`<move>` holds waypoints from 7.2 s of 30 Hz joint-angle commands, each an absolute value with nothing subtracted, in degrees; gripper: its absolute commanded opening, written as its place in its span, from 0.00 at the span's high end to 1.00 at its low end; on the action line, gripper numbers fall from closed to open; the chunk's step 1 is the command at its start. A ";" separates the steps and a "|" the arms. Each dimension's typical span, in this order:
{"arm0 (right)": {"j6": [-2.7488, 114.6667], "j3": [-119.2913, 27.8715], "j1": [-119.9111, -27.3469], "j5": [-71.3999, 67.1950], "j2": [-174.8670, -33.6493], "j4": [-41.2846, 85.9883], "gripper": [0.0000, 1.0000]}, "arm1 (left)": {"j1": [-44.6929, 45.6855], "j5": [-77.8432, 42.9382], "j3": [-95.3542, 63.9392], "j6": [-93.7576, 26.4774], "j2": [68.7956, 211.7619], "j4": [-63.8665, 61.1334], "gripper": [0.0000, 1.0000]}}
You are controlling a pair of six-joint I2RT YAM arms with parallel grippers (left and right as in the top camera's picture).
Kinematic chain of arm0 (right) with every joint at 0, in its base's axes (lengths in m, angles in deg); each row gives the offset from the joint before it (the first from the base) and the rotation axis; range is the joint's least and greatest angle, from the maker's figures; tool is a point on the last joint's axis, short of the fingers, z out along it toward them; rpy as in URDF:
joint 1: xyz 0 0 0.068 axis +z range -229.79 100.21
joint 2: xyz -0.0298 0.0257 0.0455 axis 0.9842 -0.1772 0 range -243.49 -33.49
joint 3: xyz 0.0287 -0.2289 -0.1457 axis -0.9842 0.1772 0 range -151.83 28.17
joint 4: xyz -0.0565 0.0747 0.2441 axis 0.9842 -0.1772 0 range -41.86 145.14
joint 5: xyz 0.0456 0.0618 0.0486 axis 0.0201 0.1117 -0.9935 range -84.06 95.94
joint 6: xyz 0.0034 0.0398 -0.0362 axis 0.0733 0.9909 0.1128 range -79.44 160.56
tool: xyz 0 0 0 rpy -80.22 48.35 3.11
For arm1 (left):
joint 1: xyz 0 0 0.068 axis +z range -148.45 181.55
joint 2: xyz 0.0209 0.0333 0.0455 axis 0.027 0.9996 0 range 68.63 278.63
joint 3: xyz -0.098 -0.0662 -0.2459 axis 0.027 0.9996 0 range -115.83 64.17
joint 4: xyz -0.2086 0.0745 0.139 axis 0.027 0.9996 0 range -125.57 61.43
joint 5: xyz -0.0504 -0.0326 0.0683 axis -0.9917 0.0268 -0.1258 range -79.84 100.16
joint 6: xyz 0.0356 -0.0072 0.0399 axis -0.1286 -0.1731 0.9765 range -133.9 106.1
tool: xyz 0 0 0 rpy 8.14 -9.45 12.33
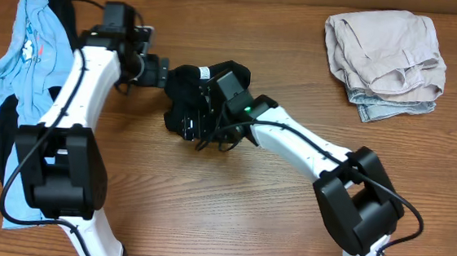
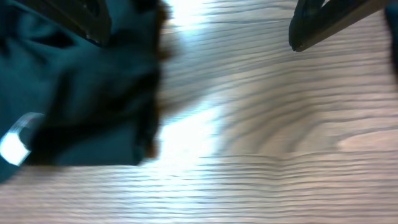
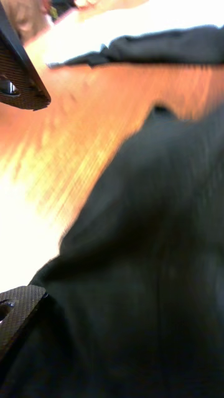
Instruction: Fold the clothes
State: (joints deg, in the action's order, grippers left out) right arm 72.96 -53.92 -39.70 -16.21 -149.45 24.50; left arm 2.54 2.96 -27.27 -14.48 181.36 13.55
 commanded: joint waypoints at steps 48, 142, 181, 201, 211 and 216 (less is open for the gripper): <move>75.78 -68.65 -50.89 -9.15 -156.42 5.77 0.14 | 6.89 3.11 -27.93 -15.25 181.12 11.23 0.00; 63.41 -108.91 -45.12 11.53 -171.68 -29.55 0.03 | 6.82 3.09 -27.82 -15.64 181.12 12.24 0.00; 71.54 -97.52 -48.22 21.32 -169.99 -24.00 0.96 | 6.82 3.09 -27.82 -15.64 181.12 12.61 0.00; 49.31 -130.72 -67.00 26.76 -158.96 -38.44 0.96 | 6.82 3.09 -27.82 -15.64 181.12 12.39 0.00; 32.40 -129.24 -72.09 41.86 -159.59 -26.71 0.96 | 6.82 3.11 -27.82 -15.64 181.12 12.13 0.00; 23.79 -128.41 -76.28 40.92 -161.25 -22.25 0.96 | 6.82 3.09 -27.82 -15.64 181.12 12.15 0.00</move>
